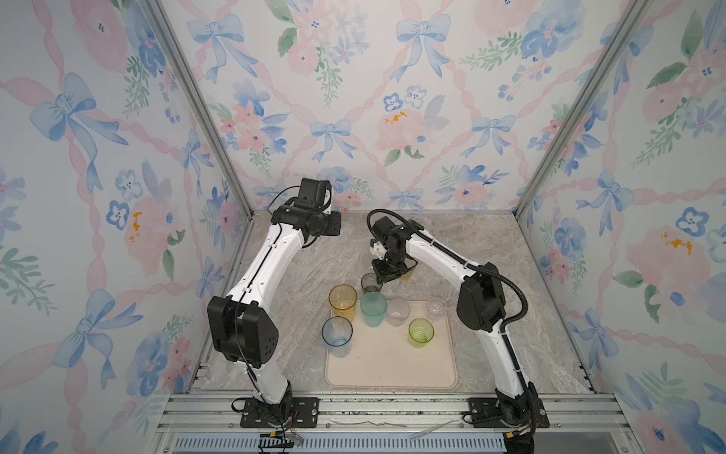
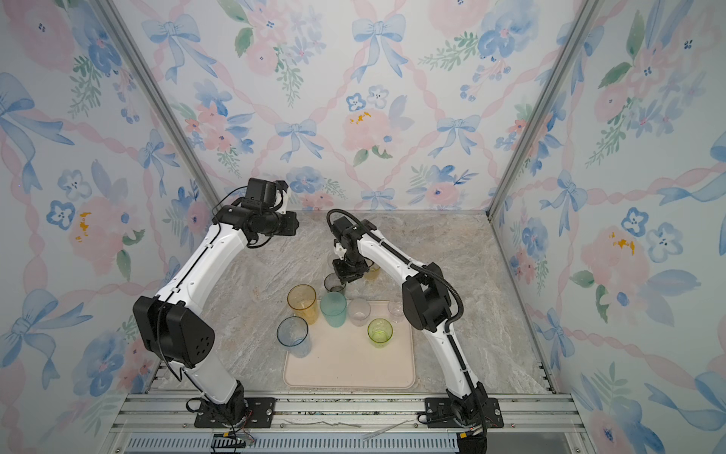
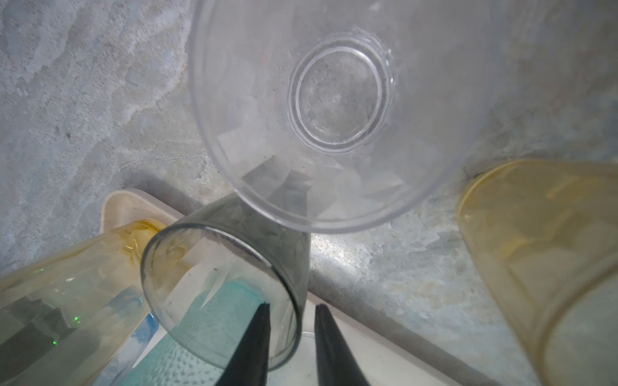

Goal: Place the glasses into the tray
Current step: Pick up the glass from the center of the table.

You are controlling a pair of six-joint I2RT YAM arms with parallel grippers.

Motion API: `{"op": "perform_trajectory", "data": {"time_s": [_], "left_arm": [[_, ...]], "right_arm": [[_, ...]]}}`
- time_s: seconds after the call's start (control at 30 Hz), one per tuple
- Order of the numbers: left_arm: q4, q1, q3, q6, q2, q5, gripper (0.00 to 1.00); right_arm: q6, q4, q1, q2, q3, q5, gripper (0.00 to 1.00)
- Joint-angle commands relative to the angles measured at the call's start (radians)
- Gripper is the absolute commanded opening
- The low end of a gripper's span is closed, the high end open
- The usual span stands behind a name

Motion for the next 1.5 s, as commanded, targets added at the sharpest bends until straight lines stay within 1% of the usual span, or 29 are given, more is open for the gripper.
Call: {"op": "perform_trajectory", "data": {"time_s": [0.0,0.13,0.3,0.67,1.23,1.47], "left_arm": [[0.002,0.014,-0.023,0.024,-0.032,0.013,0.31],[0.003,0.025,-0.034,0.032,-0.037,0.018,0.31],[0.002,0.038,-0.042,0.039,-0.044,0.025,0.31],[0.001,0.054,-0.06,0.052,-0.054,0.035,0.3],[0.013,0.063,-0.09,0.06,-0.074,0.052,0.3],[0.045,0.062,-0.126,0.047,-0.076,0.06,0.3]], "right_arm": [[0.025,0.01,0.011,0.036,0.03,0.027,0.24],[0.03,0.01,0.018,0.04,0.03,0.039,0.2],[0.037,0.007,0.024,0.049,0.03,0.048,0.18],[0.042,0.004,0.031,0.019,0.035,0.093,0.04],[0.051,-0.008,0.028,-0.173,0.04,0.163,0.02],[0.023,-0.056,0.023,-0.295,0.058,0.23,0.02]]}}
